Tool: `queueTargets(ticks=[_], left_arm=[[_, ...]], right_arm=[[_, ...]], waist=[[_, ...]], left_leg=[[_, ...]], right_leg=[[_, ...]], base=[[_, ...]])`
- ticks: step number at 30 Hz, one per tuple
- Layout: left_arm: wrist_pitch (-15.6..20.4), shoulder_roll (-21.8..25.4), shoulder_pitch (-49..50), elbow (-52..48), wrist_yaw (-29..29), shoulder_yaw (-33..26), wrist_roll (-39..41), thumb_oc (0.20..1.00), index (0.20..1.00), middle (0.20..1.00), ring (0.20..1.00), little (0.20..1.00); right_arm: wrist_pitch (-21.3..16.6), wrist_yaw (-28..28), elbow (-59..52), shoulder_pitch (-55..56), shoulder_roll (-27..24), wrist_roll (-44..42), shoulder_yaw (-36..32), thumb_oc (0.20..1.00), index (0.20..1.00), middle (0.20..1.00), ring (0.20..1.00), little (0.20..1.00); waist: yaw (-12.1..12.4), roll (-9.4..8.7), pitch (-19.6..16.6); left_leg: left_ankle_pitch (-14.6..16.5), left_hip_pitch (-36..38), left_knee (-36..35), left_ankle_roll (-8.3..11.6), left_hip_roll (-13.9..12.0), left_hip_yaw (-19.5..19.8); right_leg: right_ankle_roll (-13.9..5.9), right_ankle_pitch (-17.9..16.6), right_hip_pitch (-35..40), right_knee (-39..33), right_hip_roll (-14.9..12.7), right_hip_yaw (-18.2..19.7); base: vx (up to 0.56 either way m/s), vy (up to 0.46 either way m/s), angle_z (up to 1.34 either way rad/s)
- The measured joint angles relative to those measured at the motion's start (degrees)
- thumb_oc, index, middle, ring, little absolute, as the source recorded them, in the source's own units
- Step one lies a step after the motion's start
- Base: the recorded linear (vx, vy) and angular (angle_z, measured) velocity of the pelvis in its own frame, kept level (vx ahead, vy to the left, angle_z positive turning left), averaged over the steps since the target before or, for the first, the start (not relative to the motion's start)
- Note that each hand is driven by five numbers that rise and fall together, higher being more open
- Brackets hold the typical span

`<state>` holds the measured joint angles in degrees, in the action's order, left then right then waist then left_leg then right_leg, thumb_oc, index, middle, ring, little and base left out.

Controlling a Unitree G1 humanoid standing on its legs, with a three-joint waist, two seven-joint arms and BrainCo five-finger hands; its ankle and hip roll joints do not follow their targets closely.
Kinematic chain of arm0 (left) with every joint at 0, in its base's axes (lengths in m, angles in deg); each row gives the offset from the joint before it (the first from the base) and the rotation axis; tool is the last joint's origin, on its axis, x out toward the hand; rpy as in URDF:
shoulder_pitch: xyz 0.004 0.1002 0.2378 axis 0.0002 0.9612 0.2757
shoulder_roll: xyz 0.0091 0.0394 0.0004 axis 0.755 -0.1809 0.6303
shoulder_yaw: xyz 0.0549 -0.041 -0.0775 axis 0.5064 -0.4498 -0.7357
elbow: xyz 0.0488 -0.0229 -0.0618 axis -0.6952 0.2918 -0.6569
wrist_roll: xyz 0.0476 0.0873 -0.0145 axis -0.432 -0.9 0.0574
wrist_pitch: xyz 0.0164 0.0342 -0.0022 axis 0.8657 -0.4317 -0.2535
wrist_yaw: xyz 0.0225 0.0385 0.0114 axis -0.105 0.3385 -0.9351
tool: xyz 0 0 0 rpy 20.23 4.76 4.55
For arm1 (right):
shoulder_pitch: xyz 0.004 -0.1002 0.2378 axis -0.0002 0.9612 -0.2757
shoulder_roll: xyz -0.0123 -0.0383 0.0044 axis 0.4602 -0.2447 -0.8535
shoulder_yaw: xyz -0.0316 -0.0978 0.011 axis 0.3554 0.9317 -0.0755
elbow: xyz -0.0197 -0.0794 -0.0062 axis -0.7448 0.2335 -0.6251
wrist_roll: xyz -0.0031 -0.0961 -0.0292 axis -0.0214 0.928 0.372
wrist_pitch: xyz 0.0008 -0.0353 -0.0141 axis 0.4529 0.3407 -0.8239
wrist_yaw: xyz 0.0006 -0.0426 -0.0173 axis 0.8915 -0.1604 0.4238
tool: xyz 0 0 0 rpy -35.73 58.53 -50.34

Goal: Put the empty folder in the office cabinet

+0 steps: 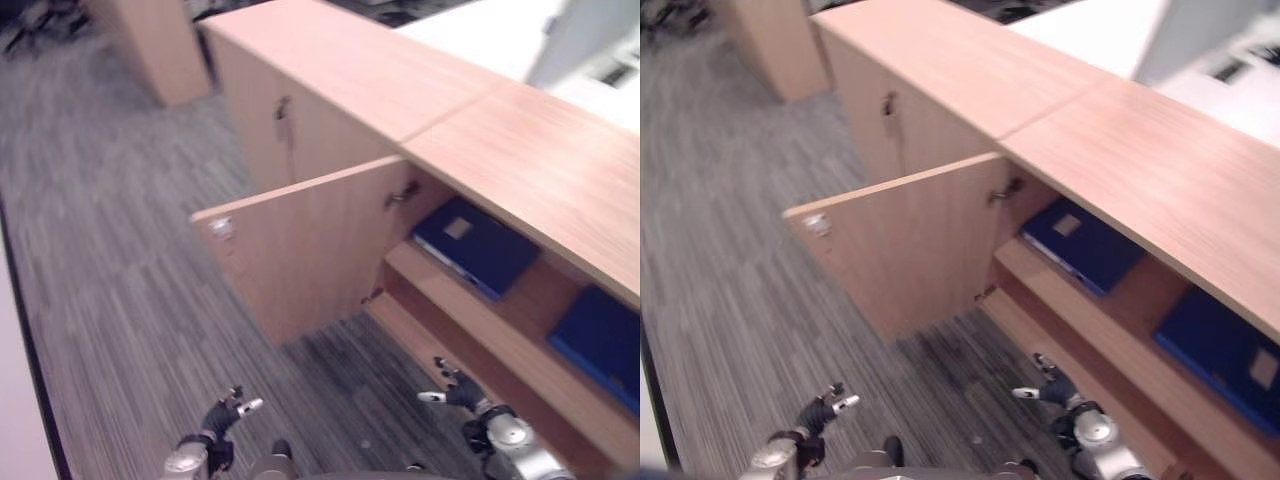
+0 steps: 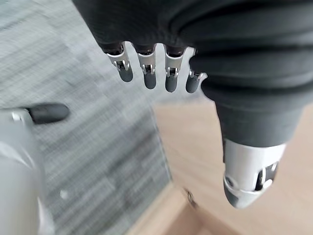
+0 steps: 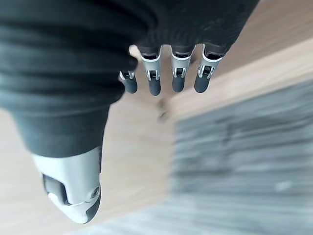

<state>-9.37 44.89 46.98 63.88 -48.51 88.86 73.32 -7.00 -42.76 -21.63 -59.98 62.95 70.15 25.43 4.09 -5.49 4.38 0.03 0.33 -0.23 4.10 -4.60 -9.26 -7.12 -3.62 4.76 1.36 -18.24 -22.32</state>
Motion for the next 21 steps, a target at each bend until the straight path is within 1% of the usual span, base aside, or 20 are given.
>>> queueTargets(ticks=[1, 2, 3, 5, 7, 8, 9, 10, 11, 12, 13, 14, 15, 16, 17, 18, 19, 21], left_arm=[[0.0, 0.3, 0.3, 0.0, 0.0, 0.2, 0.0, 1.0, 1.0, 1.0, 1.0, 1.0], [0.0, 0.6, 0.7, -0.1, 0.1, 0.5, -0.5, 1.0, 1.0, 1.0, 1.0, 1.0], [0.0, 0.7, 0.7, -0.1, 0.1, 0.5, -0.5, 1.0, 1.0, 1.0, 1.0, 1.0], [0.0, 0.6, 0.7, -0.5, 0.1, 0.5, -0.5, 1.0, 1.0, 1.0, 1.0, 1.0], [0.0, 0.4, 0.6, -1.3, 0.2, 0.5, -0.5, 1.0, 1.0, 1.0, 1.0, 1.0], [0.0, 0.1, 0.6, -2.6, 0.3, 0.4, -0.5, 1.0, 1.0, 1.0, 1.0, 1.0], [0.2, 0.0, 0.3, -3.1, 0.2, 0.1, -0.5, 1.0, 1.0, 1.0, 1.0, 1.0], [0.3, 0.0, 0.3, -3.4, 0.2, -0.1, -0.5, 1.0, 1.0, 1.0, 1.0, 1.0], [0.3, 0.0, -0.4, -3.5, 0.2, -0.1, -0.4, 1.0, 1.0, 1.0, 1.0, 1.0], [0.2, -0.1, -1.0, -3.5, 0.2, 0.0, -0.4, 1.0, 1.0, 1.0, 1.0, 1.0], [0.3, -0.1, -1.8, -3.6, 0.2, 0.0, -0.4, 1.0, 1.0, 1.0, 1.0, 1.0], [0.4, 0.0, -1.9, -3.5, 0.2, -0.1, -0.3, 1.0, 1.0, 1.0, 1.0, 1.0], [0.5, -0.3, -2.0, -3.3, 0.2, 0.1, -0.3, 1.0, 1.0, 1.0, 1.0, 1.0], [0.4, -1.0, -1.6, -3.5, 0.3, 0.6, -0.4, 1.0, 1.0, 1.0, 1.0, 1.0], [0.5, -1.5, -0.6, -3.4, 0.3, 0.6, -0.4, 1.0, 1.0, 1.0, 1.0, 1.0], [0.4, -1.5, 0.4, -3.4, 0.2, 0.5, -0.4, 1.0, 1.0, 1.0, 1.0, 1.0], [0.3, -1.5, 1.2, -3.5, 0.1, 0.5, -0.4, 1.0, 1.0, 1.0, 1.0, 1.0], [0.3, -1.8, 2.4, -4.7, 0.0, 0.5, -0.4, 1.0, 1.0, 1.0, 1.0, 1.0]], right_arm=[[-0.2, 0.0, 0.1, -0.3, 0.5, 0.0, 0.0, 1.0, 1.0, 1.0, 1.0, 1.0], [-0.1, 0.0, 0.2, -0.6, 0.9, 0.0, 0.0, 1.0, 1.0, 1.0, 1.0, 1.0], [-0.1, 0.0, 0.6, -0.9, 1.0, 0.0, 0.0, 1.0, 1.0, 1.0, 1.0, 1.0], [0.5, -0.1, 2.1, -1.6, 1.0, 0.0, -0.2, 1.0, 1.0, 1.0, 1.0, 1.0], [0.7, -0.5, 2.2, -1.8, 0.7, 0.0, -0.1, 1.0, 1.0, 1.0, 1.0, 1.0], [0.7, -0.6, 2.3, -1.9, 0.3, 0.0, -0.1, 1.0, 1.0, 1.0, 1.0, 1.0], [0.8, -0.5, 2.5, -1.1, 0.3, 0.0, 0.0, 1.0, 1.0, 1.0, 1.0, 1.0], [0.8, -0.5, 2.5, -1.0, 0.3, 0.0, 0.1, 1.0, 1.0, 1.0, 1.0, 1.0], [0.8, -0.5, 2.5, -0.7, 0.3, -0.1, 0.1, 1.0, 1.0, 1.0, 1.0, 1.0], [0.8, -0.5, 2.5, -0.6, 0.3, -0.1, 0.2, 1.0, 1.0, 1.0, 1.0, 1.0], [0.8, -0.5, 2.5, -0.5, 0.3, -0.1, 0.4, 1.0, 1.0, 1.0, 1.0, 1.0], [0.8, -0.4, 2.5, -0.5, 0.4, -0.1, 0.6, 1.0, 1.0, 1.0, 1.0, 1.0], [0.7, -0.5, 2.6, -0.4, 0.2, -0.1, 0.5, 1.0, 1.0, 1.0, 1.0, 1.0], [0.7, -0.5, 3.4, -0.4, -0.2, -0.1, 0.1, 1.0, 1.0, 1.0, 1.0, 1.0], [0.7, -0.5, 3.8, -0.2, -0.4, -0.1, -0.1, 1.0, 1.0, 1.0, 1.0, 1.0], [0.7, -0.5, 3.8, 0.2, -0.4, -0.1, -0.1, 1.0, 1.0, 1.0, 1.0, 1.0], [0.7, -0.4, 3.8, 0.9, -0.6, -0.1, -0.1, 1.0, 1.0, 1.0, 1.0, 1.0], [0.7, -0.2, 3.8, 2.4, -0.8, -0.1, -0.1, 1.0, 1.0, 1.0, 1.0, 1.0]], waist=[[0.1, 0.09, -0.1], [0.4, -0.05, -0.8], [1.0, -0.08, -1.0], [1.4, -0.06, -1.0], [1.5, 1.12, -0.1], [1.5, 2.19, 0.7], [1.5, 2.27, 1.0], [1.6, 2.22, 1.2], [1.1, 2.63, 1.6], [0.7, 3.36, 2.1], [-0.1, 3.34, 2.3], [-0.3, 2.82, 2.2], [-0.6, 1.56, 2.2], [-0.5, 1.93, 1.6], [-0.4, 2.58, 1.1], [-0.3, 3.06, 0.8], [-0.3, 3.46, 0.7], [-0.4, 3.86, 0.6]], left_leg=[[-0.1, 0.4, -0.5, -0.21, 0.1, 0.6], [-0.6, 0.4, -1.6, -0.54, 0.6, 1.1], [-1.0, 0.3, -1.9, -0.54, 1.0, 1.3], [-1.5, -0.1, -2.2, -0.41, 1.2, 1.4], [-1.6, -0.2, -2.2, -0.42, 1.1, 1.4], [-1.4, -0.2, -2.3, -0.64, 1.1, 1.1], [-1.3, 0.3, -2.8, -0.82, 1.4, 1.6], [-1.4, 0.1, -3.1, -0.98, 1.5, 1.8], [-2.1, 0.8, -3.5, -2.01, 1.6, 2.7], [-3.0, 1.1, -4.4, -2.35, 0.5, 4.3], [-3.6, 0.7, -4.8, -2.33, -0.1, 5.6], [-4.0, 0.2, -4.9, -1.73, -0.1, 6.4], [-4.4, 0.3, -4.9, -1.05, 1.1, 7.2], [-4.6, 0.6, -5.5, -0.71, 0.7, 7.3], [-4.4, 0.4, -5.4, -0.23, 0.3, 7.2], [-4.5, 0.3, -5.3, -0.08, 0.0, 7.3], [-4.5, 0.4, -4.9, 0.03, -0.3, 7.4], [-4.4, 1.2, -4.9, 0.32, -0.2, 7.8]], right_leg=[[-0.2, -0.1, 0.4, 0.3, 0.0, 0.0], [-1.19, -0.8, 0.4, 0.2, -0.3, 0.0], [-1.59, -1.0, 0.4, -0.1, -0.4, 0.0], [-1.93, -1.1, 0.5, -0.4, -0.4, -0.1], [-2.1, -1.2, -0.6, 1.4, -0.7, -0.3], [-2.1, -1.2, -1.9, 3.9, -1.2, -0.4], [-2.19, -1.3, -1.9, 4.9, -1.9, -0.4], [-2.2, -1.3, -1.9, 5.4, -1.9, -0.1], [-2.32, -1.0, -2.7, 7.3, -1.7, 1.7], [-4.52, 3.3, -4.2, 9.5, 0.2, 6.4], [-5.54, 6.4, -4.8, 8.9, 3.4, 10.7], [-5.26, 6.7, -4.6, 6.4, 5.2, 12.3], [-1.42, 6.5, -3.4, 1.6, 6.3, 12.2], [-1.77, 5.9, -2.1, -0.4, 6.7, 11.7], [-1.49, 5.5, -1.4, -2.3, 7.4, 11.5], [-1.62, 4.4, -0.7, -3.7, 8.0, 11.1], [-1.29, 3.7, 0.2, -5.0, 8.2, 10.6], [-1.16, 3.0, 2.0, -6.5, 8.5, 10.2]], base=[[0.01, 0.171, 0.33], [-0.01, 0.172, 0.25], [-0.02, 0.166, 0.16], [-0.07, 0.168, 0.05], [-0.04, 0.137, -0.03], [0.03, 0.106, -0.01], [0.05, 0.093, 0.02], [0.06, 0.077, 0.15], [0.06, 0.045, 0.24], [0.07, 0.013, 0.48], [0.06, -0.001, 0.6], [0.09, -0.024, 0.7], [0.09, -0.039, 0.52], [0.09, -0.037, 0.32], [0.1, -0.037, 0.07], [0.08, -0.033, 0.03], [0.1, -0.047, 0.11], [0.05, -0.032, 0.1]])
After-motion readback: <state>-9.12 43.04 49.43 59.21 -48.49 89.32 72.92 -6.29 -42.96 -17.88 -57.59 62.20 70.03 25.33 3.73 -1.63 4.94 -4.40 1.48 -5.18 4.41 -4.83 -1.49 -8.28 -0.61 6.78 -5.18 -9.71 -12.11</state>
